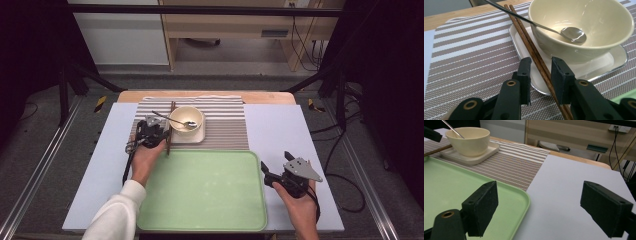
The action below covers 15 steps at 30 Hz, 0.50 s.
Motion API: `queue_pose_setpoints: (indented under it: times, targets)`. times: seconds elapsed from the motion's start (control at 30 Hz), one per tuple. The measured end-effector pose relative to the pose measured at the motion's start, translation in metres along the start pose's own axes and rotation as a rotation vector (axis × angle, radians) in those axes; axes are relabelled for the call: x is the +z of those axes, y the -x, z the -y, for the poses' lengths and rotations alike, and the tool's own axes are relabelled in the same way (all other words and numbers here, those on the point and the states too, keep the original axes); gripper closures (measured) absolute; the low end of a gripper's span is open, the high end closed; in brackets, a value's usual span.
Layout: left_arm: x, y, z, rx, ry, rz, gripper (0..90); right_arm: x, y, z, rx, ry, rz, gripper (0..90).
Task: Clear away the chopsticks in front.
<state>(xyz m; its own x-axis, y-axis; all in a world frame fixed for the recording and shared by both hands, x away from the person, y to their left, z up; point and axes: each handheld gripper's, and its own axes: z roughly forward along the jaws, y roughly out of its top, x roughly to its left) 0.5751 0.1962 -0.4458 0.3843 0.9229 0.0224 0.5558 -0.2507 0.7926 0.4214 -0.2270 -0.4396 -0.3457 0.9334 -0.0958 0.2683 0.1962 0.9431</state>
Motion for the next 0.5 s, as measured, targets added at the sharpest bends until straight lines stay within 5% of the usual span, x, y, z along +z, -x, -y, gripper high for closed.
queue_pose_setpoints:
  times: [0.5]
  targets:
    - [0.0086,-0.0008,0.0001,-0.043,-0.013,-0.019,75.3,-0.0008,0.0006,0.0001,0.015,-0.012,-0.003,14.6]
